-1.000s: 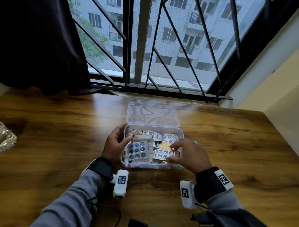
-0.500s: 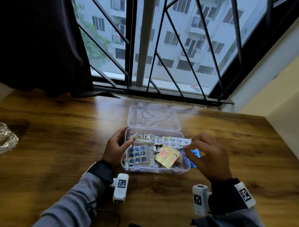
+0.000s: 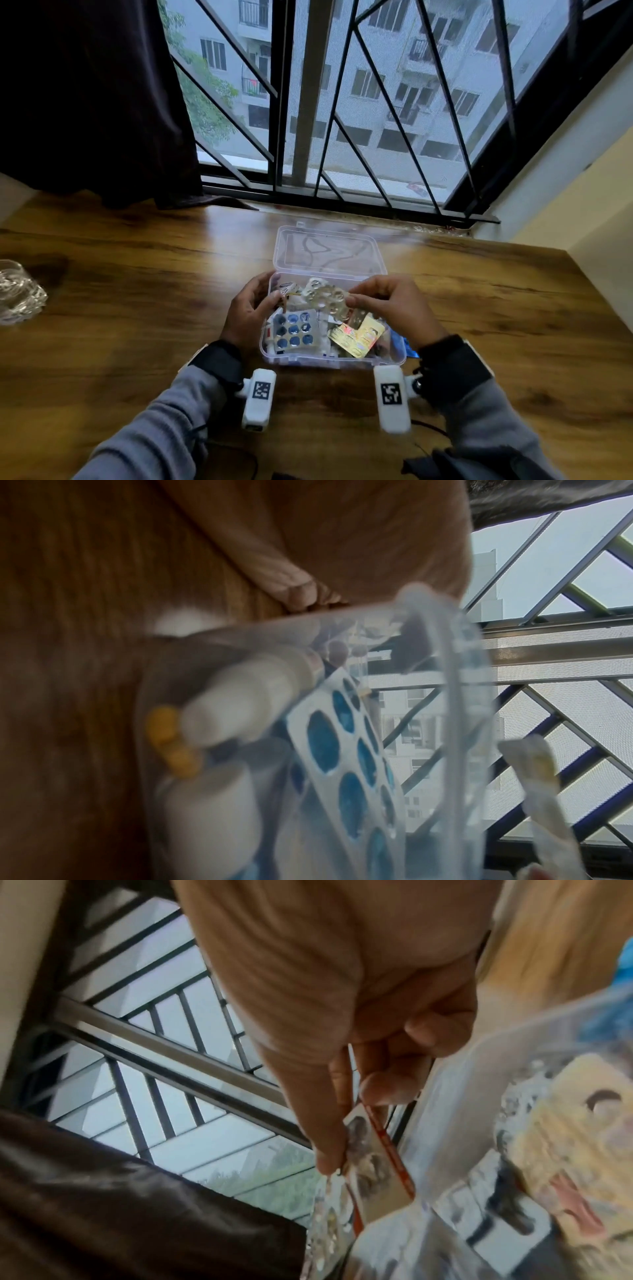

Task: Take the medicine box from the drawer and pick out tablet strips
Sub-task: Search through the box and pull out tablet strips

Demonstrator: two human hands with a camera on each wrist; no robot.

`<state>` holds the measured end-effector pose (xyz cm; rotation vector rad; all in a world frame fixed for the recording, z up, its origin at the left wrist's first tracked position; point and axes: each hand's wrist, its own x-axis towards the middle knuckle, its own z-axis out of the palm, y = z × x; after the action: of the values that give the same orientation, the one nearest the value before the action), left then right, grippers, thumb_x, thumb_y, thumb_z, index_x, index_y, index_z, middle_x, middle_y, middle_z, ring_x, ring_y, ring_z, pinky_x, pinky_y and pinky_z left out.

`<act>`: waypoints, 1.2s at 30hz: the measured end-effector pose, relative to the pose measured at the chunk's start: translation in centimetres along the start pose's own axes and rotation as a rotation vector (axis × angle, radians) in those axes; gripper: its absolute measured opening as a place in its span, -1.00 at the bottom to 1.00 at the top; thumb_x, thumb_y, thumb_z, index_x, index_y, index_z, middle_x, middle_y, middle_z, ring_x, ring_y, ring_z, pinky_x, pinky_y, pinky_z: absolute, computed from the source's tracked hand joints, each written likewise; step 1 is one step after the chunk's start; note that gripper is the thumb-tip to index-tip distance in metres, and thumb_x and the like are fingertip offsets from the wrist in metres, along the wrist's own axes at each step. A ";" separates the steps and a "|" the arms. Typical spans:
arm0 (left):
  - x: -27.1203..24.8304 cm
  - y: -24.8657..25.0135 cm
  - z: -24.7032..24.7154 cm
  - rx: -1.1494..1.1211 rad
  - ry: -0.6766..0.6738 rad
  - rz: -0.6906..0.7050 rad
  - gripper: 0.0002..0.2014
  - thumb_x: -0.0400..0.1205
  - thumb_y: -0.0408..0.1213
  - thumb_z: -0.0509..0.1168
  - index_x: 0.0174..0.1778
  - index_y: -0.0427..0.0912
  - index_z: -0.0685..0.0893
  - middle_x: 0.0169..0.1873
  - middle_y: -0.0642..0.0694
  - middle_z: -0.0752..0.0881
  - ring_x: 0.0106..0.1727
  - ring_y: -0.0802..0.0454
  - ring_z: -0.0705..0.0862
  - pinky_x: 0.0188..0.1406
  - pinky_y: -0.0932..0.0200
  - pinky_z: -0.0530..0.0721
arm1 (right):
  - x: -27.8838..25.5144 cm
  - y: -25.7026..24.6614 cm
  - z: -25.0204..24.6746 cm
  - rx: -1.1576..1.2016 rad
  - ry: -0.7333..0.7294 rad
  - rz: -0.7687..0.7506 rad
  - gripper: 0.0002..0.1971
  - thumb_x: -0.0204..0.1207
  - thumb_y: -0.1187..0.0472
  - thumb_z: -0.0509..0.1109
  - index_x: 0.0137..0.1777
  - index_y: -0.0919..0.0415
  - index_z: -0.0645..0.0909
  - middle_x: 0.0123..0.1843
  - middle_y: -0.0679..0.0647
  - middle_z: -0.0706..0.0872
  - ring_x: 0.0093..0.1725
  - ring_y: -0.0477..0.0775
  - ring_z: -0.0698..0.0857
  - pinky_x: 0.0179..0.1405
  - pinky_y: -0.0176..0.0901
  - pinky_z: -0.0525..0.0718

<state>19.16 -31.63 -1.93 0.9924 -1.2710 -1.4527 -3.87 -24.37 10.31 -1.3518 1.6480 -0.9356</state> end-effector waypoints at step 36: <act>0.0 -0.4 -0.3 0.089 0.001 0.063 -0.53 0.58 -0.28 0.38 0.43 -0.10 0.52 0.25 -0.02 0.72 0.24 0.10 0.73 0.09 0.21 0.75 | -5.7 1.9 -2.4 -0.607 0.310 -0.303 -0.87 0.27 0.08 0.57 -0.38 -0.04 0.65 -0.31 -0.25 0.70 -0.38 -0.17 0.64 -0.42 -0.11 0.62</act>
<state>19.38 -31.64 -2.34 1.0030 -1.3641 -1.3569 -6.17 -18.31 10.34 -1.9838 2.1106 -0.8798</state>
